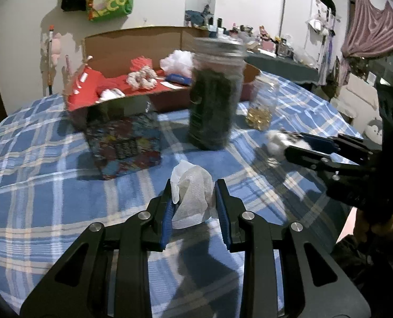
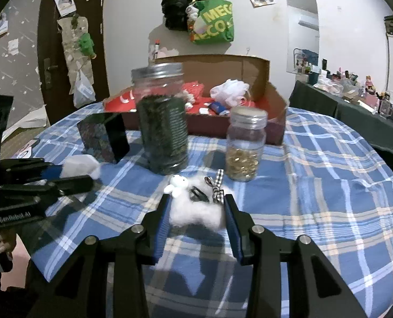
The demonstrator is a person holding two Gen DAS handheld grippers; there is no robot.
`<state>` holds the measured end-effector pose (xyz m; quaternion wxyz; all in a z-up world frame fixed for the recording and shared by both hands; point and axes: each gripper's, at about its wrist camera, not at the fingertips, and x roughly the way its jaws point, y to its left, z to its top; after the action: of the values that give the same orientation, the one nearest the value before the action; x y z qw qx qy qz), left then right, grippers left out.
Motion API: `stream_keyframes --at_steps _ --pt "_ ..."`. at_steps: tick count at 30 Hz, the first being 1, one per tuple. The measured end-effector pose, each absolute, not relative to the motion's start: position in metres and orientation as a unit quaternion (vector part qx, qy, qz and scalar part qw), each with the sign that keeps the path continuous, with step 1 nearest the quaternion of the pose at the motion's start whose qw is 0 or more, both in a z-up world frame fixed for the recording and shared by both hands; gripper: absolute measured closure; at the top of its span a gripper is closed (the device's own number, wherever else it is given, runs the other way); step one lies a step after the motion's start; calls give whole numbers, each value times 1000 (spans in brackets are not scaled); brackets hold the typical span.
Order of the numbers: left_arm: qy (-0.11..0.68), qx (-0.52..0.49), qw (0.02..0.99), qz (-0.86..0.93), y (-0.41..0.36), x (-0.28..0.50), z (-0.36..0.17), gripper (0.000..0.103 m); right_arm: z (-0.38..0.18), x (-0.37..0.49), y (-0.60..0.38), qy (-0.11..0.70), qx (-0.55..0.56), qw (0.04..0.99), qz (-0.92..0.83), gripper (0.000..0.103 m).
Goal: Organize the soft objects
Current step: 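Hold the lamb in the right tool while the left holds the tissue piece above the table, then carry the lamb with the right tool while the left carries the tissue piece into the box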
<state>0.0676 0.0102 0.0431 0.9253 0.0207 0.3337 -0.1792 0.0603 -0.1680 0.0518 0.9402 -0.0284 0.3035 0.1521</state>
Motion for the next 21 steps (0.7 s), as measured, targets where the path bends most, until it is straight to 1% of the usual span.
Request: stream_keyframes --at_steps 10,21 --pt "324 8 937 -132 48 70 62 76 68 66 -199 295 -19 949 112 61" --pt "358 3 930 -80 88 97 59 76 78 95 -229 304 -17 949 75 61"
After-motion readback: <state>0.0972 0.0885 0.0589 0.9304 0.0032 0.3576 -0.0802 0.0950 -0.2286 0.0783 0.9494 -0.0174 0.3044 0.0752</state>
